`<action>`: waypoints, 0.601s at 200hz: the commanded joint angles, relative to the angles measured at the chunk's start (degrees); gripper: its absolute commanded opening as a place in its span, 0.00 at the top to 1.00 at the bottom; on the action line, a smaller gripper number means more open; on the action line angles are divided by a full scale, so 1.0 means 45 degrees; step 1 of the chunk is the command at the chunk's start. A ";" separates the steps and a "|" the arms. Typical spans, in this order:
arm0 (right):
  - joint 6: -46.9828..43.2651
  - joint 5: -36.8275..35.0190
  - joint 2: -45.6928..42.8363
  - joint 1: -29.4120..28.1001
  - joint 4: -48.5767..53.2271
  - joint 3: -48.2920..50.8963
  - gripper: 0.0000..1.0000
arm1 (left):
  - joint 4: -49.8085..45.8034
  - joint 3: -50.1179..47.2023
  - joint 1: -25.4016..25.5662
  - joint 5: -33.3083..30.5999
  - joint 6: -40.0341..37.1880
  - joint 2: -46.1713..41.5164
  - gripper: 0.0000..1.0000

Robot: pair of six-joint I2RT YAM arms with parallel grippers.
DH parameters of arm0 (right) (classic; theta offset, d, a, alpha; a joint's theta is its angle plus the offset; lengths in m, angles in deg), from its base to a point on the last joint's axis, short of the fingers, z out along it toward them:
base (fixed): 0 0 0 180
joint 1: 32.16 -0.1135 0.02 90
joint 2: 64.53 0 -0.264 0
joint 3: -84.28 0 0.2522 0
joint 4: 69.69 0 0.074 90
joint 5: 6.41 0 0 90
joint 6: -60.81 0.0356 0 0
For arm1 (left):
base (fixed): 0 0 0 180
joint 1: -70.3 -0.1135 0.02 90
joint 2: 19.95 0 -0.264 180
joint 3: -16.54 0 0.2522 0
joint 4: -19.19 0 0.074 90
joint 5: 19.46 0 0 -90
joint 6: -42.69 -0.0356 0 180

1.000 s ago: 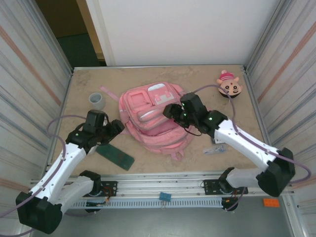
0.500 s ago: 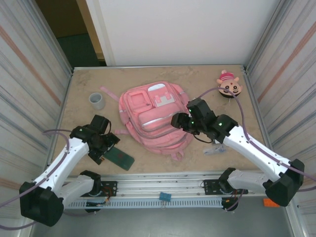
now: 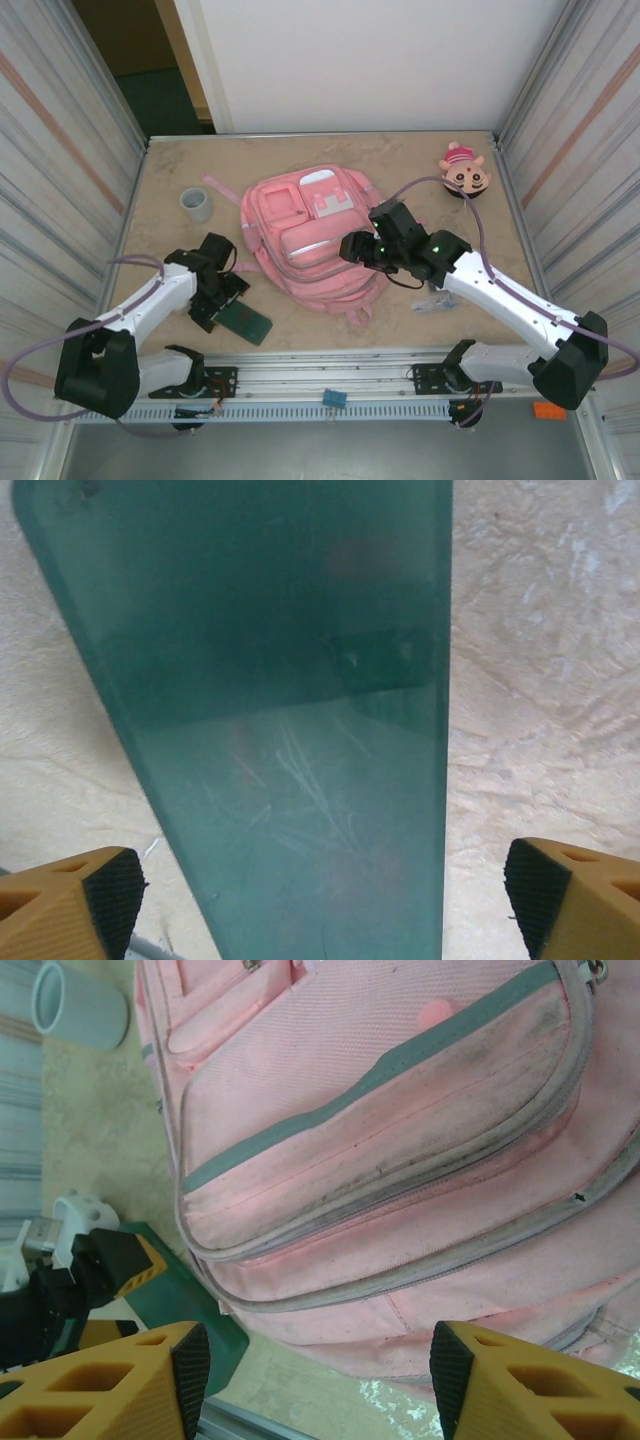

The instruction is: Pack the student bag

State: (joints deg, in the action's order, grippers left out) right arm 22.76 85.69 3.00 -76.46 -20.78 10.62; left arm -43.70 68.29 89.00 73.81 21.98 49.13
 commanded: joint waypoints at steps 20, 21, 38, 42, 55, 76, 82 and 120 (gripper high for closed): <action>-0.0277 -0.0582 -0.0209 -0.0059 0.0217 -0.0323 0.39 | 0.0670 -0.0343 -0.0044 -0.0508 0.0343 0.0681 0.12; -0.0275 -0.0584 -0.0215 -0.0059 0.0216 -0.0322 0.39 | 0.0686 -0.0341 -0.0049 -0.0529 0.0343 0.0693 0.12; -0.0236 -0.0681 -0.0278 -0.0052 0.0244 -0.0307 0.39 | 0.1072 -0.0533 -0.0053 -0.0648 0.0461 0.0923 0.16; -0.0205 -0.0718 -0.0282 -0.0044 0.0258 -0.0319 0.39 | 0.1157 -0.0534 -0.0051 -0.0632 0.0505 0.0974 0.16; -0.0156 -0.0800 -0.0382 -0.0054 0.0284 -0.0321 0.38 | 0.1332 -0.0563 -0.0053 -0.0537 0.0577 0.1121 0.21; -0.0136 -0.0936 -0.0466 -0.0054 0.0234 -0.0256 0.38 | 0.1400 -0.0553 -0.0053 -0.0392 0.0678 0.1081 0.29; -0.0131 -0.0940 -0.0472 -0.0057 0.0215 -0.0244 0.38 | 0.1368 -0.0583 -0.0044 -0.0311 0.0827 0.0983 0.31; -0.0262 -0.0716 -0.0622 -0.0079 -0.0880 0.0270 0.38 | 0.1157 -0.0554 -0.0025 0.0781 0.2380 -0.0786 0.41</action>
State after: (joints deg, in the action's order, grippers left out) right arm 22.65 83.16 1.86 -76.46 -21.04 10.67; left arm -37.91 66.00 89.00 74.10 26.42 51.56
